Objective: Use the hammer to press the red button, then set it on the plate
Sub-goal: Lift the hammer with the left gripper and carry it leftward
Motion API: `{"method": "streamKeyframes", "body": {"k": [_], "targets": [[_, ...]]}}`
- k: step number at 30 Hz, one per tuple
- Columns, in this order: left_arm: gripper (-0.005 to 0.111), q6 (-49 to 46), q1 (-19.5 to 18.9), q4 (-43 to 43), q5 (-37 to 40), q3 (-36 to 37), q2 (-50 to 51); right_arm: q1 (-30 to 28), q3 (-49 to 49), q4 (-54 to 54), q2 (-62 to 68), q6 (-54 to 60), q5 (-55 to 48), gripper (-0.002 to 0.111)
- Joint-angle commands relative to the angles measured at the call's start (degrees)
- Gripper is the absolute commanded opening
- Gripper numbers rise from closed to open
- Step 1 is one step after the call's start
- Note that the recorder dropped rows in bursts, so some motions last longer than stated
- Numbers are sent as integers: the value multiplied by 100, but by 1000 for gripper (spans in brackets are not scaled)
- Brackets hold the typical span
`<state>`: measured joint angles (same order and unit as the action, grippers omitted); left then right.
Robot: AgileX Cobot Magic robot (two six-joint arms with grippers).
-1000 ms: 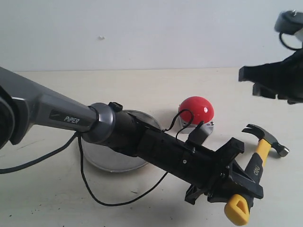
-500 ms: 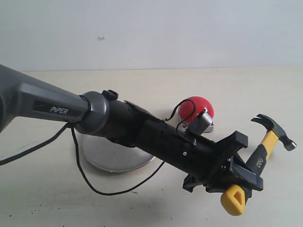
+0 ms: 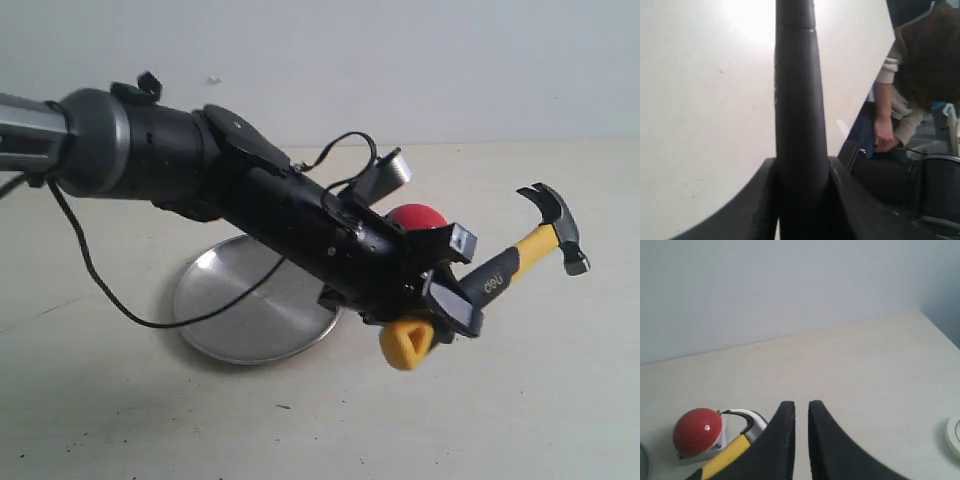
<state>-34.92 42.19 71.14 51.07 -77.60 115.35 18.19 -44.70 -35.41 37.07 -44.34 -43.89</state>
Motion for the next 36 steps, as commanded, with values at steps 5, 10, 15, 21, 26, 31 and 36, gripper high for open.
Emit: {"method": "streamKeyframes", "body": {"k": [5,10,15,21,26,31,36], "targets": [[0,436,-536,-841,-341,-52,-750,-13,230,-422,-1020,-136,-175,4],[0,456,-708,-859,-438,-52,-896,-13,264,-669,-1170,-136,-470,3],[0,1033,-651,-1997,-856,-52,-1054,-13,377,-705,-1170,-136,-603,3],[0,1838,-563,-3468,-1353,-29,-1496,-13,548,-694,-1271,-136,-695,3],[0,1854,-563,-3539,-1685,-29,-1865,-13,730,-683,-1459,-136,-674,3],[0,2129,-430,-4168,-1813,33,-1972,-13,989,-639,-1568,-136,-724,3],[0,3798,113,-6304,-2276,355,-1972,-13,1100,-558,-1667,-124,-813,3]]}}
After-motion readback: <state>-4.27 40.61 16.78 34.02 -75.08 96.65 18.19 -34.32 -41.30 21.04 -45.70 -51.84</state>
